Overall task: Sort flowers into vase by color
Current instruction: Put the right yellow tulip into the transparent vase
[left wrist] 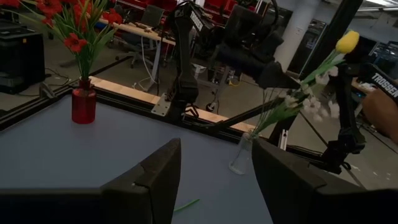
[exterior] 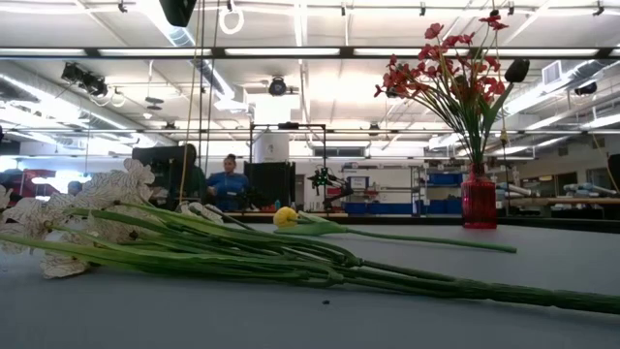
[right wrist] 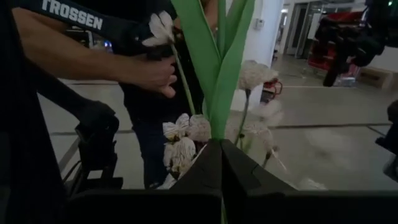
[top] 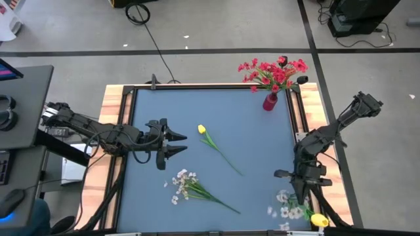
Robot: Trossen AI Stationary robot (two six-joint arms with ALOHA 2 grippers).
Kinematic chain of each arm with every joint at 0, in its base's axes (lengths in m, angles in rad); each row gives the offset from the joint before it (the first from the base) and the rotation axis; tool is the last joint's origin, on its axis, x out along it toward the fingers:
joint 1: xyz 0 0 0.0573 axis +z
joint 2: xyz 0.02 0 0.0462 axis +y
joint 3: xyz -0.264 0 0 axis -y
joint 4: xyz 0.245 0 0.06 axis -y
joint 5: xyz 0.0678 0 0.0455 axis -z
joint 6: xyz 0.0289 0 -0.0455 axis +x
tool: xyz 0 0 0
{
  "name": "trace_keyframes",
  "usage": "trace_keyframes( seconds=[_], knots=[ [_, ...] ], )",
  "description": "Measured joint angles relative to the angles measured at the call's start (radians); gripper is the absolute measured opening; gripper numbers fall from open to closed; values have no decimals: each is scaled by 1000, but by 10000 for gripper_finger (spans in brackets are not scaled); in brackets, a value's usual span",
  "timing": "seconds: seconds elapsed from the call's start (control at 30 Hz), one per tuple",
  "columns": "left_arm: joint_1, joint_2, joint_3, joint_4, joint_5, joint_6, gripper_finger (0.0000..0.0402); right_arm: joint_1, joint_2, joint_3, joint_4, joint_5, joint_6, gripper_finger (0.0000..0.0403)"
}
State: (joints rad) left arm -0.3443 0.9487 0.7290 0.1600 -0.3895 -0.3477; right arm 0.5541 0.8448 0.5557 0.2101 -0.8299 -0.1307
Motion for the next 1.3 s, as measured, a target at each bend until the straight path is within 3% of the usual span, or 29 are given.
trace_keyframes(
  seconds=[0.23,0.67,1.17,1.3],
  knots=[
    [0,0,0,0,0,0,203,0,0,-52,130,22,106,2],
    [0,0,0,0,0,0,203,13,0,-162,374,160,270,0],
    [0,0,0,0,0,0,203,23,0,-262,448,228,289,1],
    [0,0,0,0,0,0,203,23,0,-262,476,227,338,20]
  ],
)
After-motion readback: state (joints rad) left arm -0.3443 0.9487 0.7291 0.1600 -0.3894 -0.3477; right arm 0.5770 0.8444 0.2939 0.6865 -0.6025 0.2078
